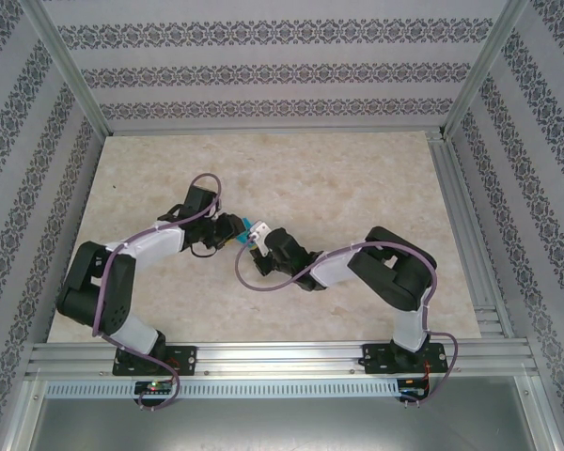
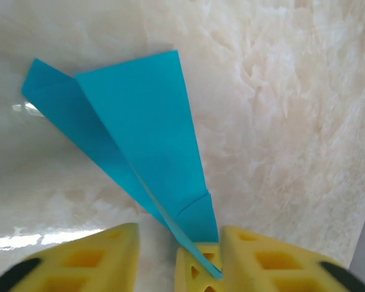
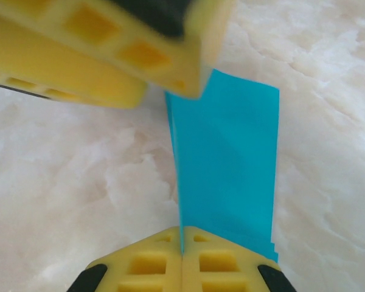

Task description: Fold a paper plane with a square sheet of paper (pick it up from the middle)

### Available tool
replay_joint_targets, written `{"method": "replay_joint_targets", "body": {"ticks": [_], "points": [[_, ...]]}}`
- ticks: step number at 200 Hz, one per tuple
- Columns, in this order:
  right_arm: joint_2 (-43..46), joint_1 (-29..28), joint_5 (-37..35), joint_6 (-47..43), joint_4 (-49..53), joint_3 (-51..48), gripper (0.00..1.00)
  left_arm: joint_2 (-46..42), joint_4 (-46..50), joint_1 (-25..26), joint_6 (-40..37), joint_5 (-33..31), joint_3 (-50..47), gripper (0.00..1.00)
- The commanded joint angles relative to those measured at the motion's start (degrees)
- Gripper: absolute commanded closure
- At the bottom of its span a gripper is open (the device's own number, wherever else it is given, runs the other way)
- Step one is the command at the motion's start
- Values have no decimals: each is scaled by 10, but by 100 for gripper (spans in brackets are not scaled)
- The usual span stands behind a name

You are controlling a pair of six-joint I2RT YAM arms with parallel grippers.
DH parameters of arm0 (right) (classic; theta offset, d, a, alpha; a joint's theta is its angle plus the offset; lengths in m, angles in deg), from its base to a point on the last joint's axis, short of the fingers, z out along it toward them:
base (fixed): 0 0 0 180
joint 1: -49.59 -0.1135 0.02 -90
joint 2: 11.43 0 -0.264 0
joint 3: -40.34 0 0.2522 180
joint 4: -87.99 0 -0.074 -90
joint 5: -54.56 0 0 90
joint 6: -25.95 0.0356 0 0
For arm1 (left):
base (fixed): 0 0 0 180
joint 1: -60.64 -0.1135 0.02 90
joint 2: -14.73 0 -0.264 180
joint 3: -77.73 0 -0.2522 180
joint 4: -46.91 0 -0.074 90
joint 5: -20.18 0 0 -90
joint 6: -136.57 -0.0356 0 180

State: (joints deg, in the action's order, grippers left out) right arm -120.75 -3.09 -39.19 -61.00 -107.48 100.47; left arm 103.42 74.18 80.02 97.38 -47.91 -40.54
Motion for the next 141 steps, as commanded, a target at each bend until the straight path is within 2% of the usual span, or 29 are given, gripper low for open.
{"method": "replay_joint_targets", "body": {"ticks": [1,33,57,83,141], "points": [[20,18,68,66,-29,-7,98,-32,18,-16,-15,-20,4,50],[13,41,138,136,-59,-11,98,-55,12,-28,-24,-34,-13,36],[5,50,183,179,-75,-7,98,-70,-6,-30,-30,-37,-30,32],[-5,57,212,213,-77,3,97,-78,-26,-30,-41,-30,-45,32],[-41,64,258,272,-43,50,97,-94,-63,-30,-60,-24,-75,43]]}}
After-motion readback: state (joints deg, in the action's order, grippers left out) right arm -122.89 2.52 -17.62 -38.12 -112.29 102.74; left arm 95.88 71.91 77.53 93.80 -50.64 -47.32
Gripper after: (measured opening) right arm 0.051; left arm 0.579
